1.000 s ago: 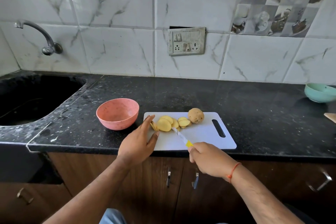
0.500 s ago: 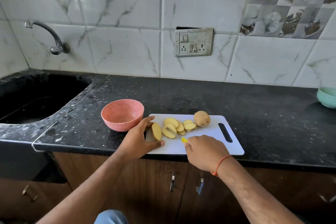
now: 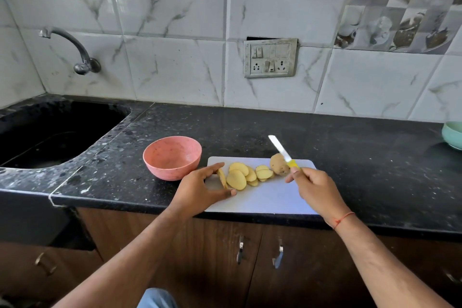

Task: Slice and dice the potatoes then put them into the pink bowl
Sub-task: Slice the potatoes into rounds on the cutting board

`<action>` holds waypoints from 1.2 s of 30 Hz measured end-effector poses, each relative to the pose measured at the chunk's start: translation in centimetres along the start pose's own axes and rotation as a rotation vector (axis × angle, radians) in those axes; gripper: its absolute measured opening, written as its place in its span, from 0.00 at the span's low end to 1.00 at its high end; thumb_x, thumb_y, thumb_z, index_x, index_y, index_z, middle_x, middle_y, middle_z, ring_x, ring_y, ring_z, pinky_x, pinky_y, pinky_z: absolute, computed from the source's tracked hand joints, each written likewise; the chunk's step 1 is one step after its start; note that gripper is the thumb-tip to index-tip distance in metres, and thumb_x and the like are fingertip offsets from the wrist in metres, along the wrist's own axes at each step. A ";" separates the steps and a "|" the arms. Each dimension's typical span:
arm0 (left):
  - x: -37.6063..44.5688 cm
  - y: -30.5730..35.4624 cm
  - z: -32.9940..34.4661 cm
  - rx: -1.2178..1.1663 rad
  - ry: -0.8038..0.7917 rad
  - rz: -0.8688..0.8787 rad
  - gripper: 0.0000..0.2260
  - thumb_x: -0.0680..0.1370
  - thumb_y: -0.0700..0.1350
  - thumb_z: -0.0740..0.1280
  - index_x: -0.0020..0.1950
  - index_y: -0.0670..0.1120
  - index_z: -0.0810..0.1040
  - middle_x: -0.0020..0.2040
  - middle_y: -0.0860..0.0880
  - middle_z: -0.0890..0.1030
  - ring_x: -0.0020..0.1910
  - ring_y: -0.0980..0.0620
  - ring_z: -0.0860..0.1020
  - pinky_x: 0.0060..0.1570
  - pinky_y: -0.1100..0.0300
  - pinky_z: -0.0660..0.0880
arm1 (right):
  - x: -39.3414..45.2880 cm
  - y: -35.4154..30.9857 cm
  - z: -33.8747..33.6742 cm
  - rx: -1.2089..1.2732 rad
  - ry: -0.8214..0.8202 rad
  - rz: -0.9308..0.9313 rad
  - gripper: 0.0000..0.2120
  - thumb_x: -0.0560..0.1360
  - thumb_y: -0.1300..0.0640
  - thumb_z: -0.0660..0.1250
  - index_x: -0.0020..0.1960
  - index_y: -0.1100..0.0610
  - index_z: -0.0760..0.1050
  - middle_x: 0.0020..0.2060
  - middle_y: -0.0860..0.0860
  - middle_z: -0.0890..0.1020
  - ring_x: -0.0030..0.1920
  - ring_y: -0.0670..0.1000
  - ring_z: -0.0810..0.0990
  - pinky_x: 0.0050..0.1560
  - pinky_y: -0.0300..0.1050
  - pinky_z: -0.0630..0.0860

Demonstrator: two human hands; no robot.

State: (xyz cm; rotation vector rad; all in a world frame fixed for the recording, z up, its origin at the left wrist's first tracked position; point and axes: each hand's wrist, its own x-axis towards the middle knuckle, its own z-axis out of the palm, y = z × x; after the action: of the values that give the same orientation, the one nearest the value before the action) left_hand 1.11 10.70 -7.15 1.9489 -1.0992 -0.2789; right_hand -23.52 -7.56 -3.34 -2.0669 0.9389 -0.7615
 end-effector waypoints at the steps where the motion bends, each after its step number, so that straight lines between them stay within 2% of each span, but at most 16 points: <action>1: 0.1 0.2 0.0 0.006 0.001 -0.004 0.42 0.65 0.65 0.83 0.77 0.61 0.74 0.69 0.61 0.79 0.66 0.60 0.76 0.66 0.63 0.73 | 0.2 0.6 -0.1 0.071 0.018 0.021 0.18 0.85 0.47 0.63 0.40 0.47 0.84 0.23 0.46 0.66 0.26 0.49 0.65 0.32 0.42 0.63; 5: 0.8 0.9 0.5 0.049 -0.006 -0.032 0.46 0.65 0.64 0.84 0.80 0.57 0.72 0.72 0.58 0.77 0.70 0.57 0.76 0.67 0.63 0.70 | 0.4 1.6 0.0 0.207 0.012 0.029 0.18 0.85 0.48 0.62 0.41 0.48 0.84 0.25 0.51 0.63 0.26 0.48 0.61 0.28 0.40 0.62; 7: 1.3 1.2 0.8 0.069 0.004 -0.046 0.45 0.65 0.63 0.84 0.78 0.54 0.73 0.72 0.56 0.78 0.67 0.57 0.77 0.66 0.64 0.70 | 0.5 1.9 0.0 0.240 0.013 0.042 0.18 0.85 0.48 0.62 0.42 0.50 0.84 0.26 0.52 0.63 0.27 0.49 0.62 0.27 0.39 0.62; 11: 2.2 2.1 1.0 0.048 0.032 -0.049 0.40 0.64 0.60 0.86 0.73 0.55 0.77 0.64 0.59 0.81 0.61 0.59 0.78 0.59 0.63 0.73 | 0.6 2.1 -0.1 0.272 0.019 0.047 0.18 0.85 0.47 0.62 0.42 0.51 0.84 0.27 0.54 0.64 0.26 0.49 0.62 0.28 0.40 0.61; 14: 3.0 2.6 0.9 0.012 0.030 -0.051 0.36 0.65 0.54 0.87 0.71 0.56 0.78 0.61 0.60 0.80 0.57 0.58 0.80 0.51 0.65 0.76 | 0.7 2.3 -0.1 0.279 0.026 0.057 0.18 0.85 0.47 0.62 0.43 0.52 0.84 0.27 0.54 0.65 0.26 0.49 0.63 0.28 0.41 0.62; 17: 4.3 3.2 0.9 -0.002 -0.022 -0.055 0.38 0.64 0.51 0.87 0.72 0.55 0.78 0.58 0.61 0.82 0.53 0.60 0.82 0.46 0.68 0.77 | 0.7 2.4 0.0 0.269 0.025 0.046 0.18 0.85 0.47 0.62 0.42 0.50 0.84 0.27 0.54 0.65 0.27 0.50 0.64 0.29 0.41 0.63; 19: 4.9 3.5 1.1 0.049 -0.101 -0.061 0.42 0.63 0.53 0.87 0.75 0.55 0.77 0.59 0.59 0.83 0.55 0.59 0.82 0.52 0.63 0.80 | 0.7 2.5 -0.1 0.267 0.031 0.043 0.18 0.85 0.46 0.62 0.42 0.49 0.84 0.27 0.53 0.66 0.28 0.50 0.64 0.30 0.42 0.64; 21: 5.4 3.9 1.5 0.142 -0.184 -0.070 0.44 0.62 0.56 0.88 0.77 0.54 0.76 0.64 0.56 0.83 0.60 0.55 0.81 0.61 0.58 0.79 | 0.7 2.5 -0.1 0.271 0.035 0.043 0.18 0.85 0.46 0.62 0.42 0.48 0.84 0.27 0.54 0.66 0.28 0.51 0.65 0.30 0.43 0.64; 23: 5.7 4.2 1.7 0.203 -0.245 -0.070 0.49 0.61 0.60 0.87 0.79 0.53 0.74 0.69 0.53 0.81 0.64 0.52 0.80 0.65 0.57 0.77 | 0.7 2.5 -0.1 0.281 0.039 0.039 0.18 0.85 0.46 0.62 0.42 0.47 0.84 0.27 0.55 0.66 0.29 0.52 0.65 0.30 0.43 0.64; 26: 6.2 4.7 1.5 0.321 -0.334 -0.043 0.60 0.55 0.71 0.84 0.84 0.57 0.64 0.77 0.49 0.71 0.74 0.47 0.73 0.72 0.49 0.74 | 0.6 2.6 -0.2 0.296 0.046 0.031 0.18 0.85 0.47 0.62 0.42 0.47 0.84 0.27 0.55 0.66 0.29 0.52 0.65 0.31 0.44 0.64; 28: 6.4 4.6 1.3 0.401 -0.381 -0.011 0.64 0.54 0.74 0.82 0.85 0.60 0.58 0.80 0.47 0.66 0.78 0.43 0.68 0.75 0.45 0.70 | 0.7 2.6 -0.1 0.298 0.049 0.030 0.18 0.85 0.47 0.62 0.42 0.48 0.84 0.27 0.55 0.66 0.29 0.52 0.66 0.31 0.45 0.65; 31: 6.7 4.3 1.1 0.398 -0.358 0.031 0.58 0.59 0.69 0.84 0.84 0.58 0.62 0.79 0.48 0.69 0.77 0.46 0.70 0.74 0.49 0.71 | 0.7 2.8 -0.1 0.307 0.051 0.027 0.18 0.85 0.47 0.62 0.42 0.47 0.85 0.27 0.55 0.67 0.29 0.51 0.66 0.32 0.45 0.65; 34: 7.2 3.9 1.0 0.402 -0.290 0.054 0.47 0.64 0.65 0.84 0.80 0.57 0.71 0.74 0.53 0.76 0.71 0.51 0.76 0.67 0.58 0.74 | 0.7 2.9 0.0 0.314 0.057 0.015 0.17 0.85 0.47 0.62 0.42 0.47 0.85 0.27 0.54 0.67 0.28 0.50 0.67 0.32 0.44 0.66; 36: 7.6 4.0 0.9 0.421 -0.282 0.067 0.42 0.66 0.64 0.83 0.78 0.57 0.74 0.72 0.55 0.78 0.68 0.53 0.77 0.61 0.62 0.73 | 0.7 3.0 -0.1 0.326 0.059 0.014 0.18 0.85 0.48 0.62 0.42 0.49 0.85 0.27 0.54 0.67 0.28 0.50 0.66 0.31 0.43 0.66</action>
State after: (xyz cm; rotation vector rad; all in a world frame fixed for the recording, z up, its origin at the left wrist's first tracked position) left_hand 2.68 3.23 -3.08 2.2829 -1.4998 -0.3107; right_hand -24.34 -9.56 -5.60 -1.7609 0.8009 -0.9080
